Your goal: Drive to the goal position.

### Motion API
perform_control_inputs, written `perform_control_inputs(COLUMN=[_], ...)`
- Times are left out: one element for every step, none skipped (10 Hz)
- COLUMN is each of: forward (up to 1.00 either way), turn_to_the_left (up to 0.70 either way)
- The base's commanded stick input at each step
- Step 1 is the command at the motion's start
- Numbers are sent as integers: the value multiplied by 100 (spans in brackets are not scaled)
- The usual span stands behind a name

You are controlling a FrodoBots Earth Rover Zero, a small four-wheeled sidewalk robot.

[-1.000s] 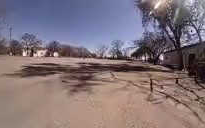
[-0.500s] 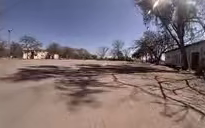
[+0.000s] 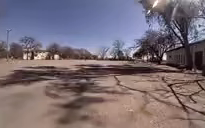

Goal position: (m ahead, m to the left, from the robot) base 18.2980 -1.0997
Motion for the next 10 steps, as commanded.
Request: perform_control_inputs(forward=[100,100,100,100,100,100,100,100,100,100], turn_to_the_left=[0,0,0,-11,-27,-27,-14,0,0,0])
